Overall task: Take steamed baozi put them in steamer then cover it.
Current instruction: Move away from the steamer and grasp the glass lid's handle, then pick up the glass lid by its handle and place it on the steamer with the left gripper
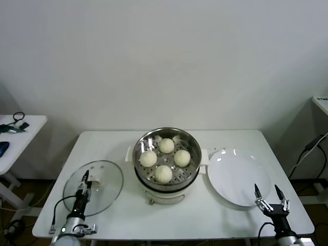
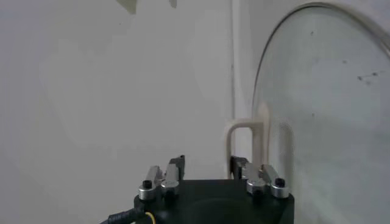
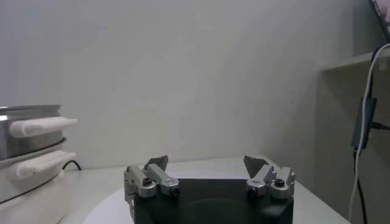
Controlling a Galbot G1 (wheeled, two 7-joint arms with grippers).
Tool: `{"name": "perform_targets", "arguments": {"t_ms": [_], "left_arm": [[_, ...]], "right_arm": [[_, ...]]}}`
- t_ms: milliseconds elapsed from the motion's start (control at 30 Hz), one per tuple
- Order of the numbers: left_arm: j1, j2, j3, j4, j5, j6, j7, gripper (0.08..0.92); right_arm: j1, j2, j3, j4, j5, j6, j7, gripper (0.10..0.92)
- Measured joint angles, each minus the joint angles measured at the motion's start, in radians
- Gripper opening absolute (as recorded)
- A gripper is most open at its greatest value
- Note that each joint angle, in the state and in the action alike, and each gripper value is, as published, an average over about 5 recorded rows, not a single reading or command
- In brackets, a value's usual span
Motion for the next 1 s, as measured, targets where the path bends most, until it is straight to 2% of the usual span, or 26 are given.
{"name": "perform_targets", "arguments": {"t_ms": [433,700,1000], "left_arm": [[0.005,0.014,0.002,0.008,0.004,-0.001,-0.008,0.153],[0.035,0.047,0.017,-0.12,-0.074,0.043,0.044,0.133],[0.065,0.137,0.043,-0.401,-0.211,0.221,0.221,0.133]], "right_arm": [[0.002,0.011,0.004,0.019,-0.012,-0.007,0.0,0.823],[-0.003,0.008,0.018,0.043,-0.022,-0.026,0.011,0.823],[0.004,0.002,0.029,0.052,-0.059,-0.049,0.039,0.823]]}}
